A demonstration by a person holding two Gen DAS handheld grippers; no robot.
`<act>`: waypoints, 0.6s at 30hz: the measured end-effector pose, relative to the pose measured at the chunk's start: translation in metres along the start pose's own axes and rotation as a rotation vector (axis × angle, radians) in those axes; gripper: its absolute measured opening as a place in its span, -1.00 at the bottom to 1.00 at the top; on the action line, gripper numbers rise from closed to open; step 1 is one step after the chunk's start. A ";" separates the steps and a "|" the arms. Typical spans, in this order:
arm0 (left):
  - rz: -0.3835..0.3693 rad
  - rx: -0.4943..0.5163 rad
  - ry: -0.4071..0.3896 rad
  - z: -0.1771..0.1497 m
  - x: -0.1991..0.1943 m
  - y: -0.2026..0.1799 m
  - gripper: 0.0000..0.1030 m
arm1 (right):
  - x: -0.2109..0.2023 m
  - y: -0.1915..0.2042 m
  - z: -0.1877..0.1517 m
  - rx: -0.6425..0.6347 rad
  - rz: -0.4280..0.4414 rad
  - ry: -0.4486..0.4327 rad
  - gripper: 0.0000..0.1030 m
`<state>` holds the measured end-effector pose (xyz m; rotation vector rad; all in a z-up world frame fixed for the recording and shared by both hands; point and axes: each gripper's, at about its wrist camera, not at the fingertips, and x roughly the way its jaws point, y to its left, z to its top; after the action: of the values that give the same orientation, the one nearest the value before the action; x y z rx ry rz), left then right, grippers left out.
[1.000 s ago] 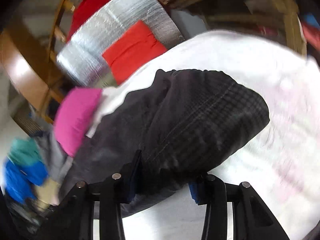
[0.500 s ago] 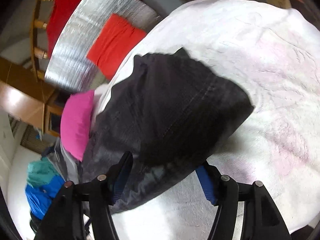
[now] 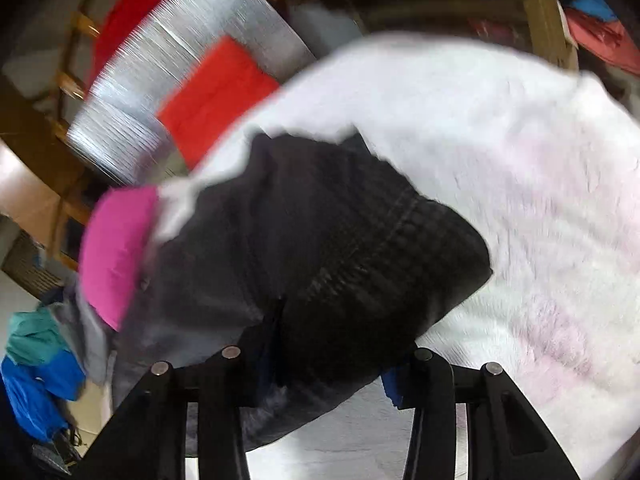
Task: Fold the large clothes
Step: 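Fold the held jacket edge over onto the bundle with both tools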
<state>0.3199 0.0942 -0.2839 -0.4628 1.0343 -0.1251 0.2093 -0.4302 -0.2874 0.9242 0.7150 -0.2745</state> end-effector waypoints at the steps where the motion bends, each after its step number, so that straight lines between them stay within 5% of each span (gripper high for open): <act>1: -0.005 -0.009 0.001 0.000 -0.001 0.001 0.33 | -0.004 -0.003 0.001 0.024 0.026 0.000 -0.06; 3: -0.026 -0.042 0.011 0.000 -0.005 0.006 0.33 | -0.010 0.000 0.002 0.020 0.035 -0.002 -0.04; 6: -0.037 -0.031 -0.005 -0.003 -0.015 0.002 0.31 | -0.020 -0.006 -0.005 0.056 0.073 0.039 0.43; 13: -0.141 0.112 -0.042 -0.024 -0.047 -0.031 0.40 | -0.011 0.009 -0.030 0.077 0.275 0.205 0.49; 18: -0.186 0.109 0.111 -0.041 -0.015 -0.054 0.41 | 0.016 0.031 -0.053 0.077 0.346 0.310 0.50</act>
<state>0.2833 0.0376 -0.2660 -0.4560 1.0858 -0.3750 0.2131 -0.3681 -0.2992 1.1596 0.8164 0.1526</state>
